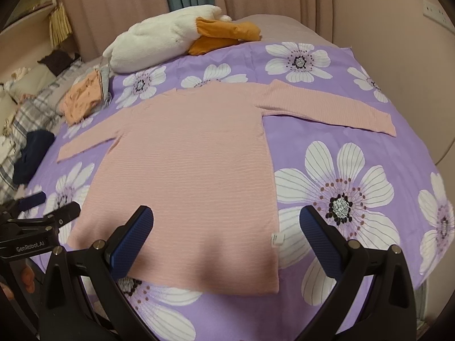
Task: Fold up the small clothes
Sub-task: 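Grasp the pink shirt's sleeve cuff with the right tool and lift it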
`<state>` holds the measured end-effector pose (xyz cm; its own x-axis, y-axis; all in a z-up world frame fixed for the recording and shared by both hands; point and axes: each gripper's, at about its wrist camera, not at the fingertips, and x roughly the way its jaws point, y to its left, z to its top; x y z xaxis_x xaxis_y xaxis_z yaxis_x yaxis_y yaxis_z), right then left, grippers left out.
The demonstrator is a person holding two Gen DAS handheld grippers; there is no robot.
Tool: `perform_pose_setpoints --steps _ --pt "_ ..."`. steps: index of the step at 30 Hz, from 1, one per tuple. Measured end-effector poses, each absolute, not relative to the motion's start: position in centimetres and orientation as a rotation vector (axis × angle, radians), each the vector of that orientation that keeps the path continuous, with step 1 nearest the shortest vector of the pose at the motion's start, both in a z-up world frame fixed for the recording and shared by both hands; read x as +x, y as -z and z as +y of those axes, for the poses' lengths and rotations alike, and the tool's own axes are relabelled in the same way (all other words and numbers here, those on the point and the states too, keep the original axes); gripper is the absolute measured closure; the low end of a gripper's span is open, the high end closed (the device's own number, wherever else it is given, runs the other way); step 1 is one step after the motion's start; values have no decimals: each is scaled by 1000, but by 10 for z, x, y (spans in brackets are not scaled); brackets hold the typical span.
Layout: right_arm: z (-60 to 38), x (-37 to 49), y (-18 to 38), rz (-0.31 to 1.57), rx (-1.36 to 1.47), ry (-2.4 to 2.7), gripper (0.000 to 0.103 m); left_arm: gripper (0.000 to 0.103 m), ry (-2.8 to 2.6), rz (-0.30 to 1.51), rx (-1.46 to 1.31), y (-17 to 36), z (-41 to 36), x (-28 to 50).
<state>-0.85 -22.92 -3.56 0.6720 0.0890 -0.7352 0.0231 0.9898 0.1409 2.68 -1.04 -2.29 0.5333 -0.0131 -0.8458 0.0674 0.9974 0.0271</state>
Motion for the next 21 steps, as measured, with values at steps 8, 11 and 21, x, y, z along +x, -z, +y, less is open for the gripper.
perform_pose_setpoints --steps 8,11,21 --pt "-325 26 63 797 466 75 0 1 12 1063 -51 52 6 83" --pt "-364 35 76 775 524 156 0 1 15 1074 -83 58 9 97" --pt "-488 88 122 701 823 282 8 1 146 1098 -229 70 -2 145"
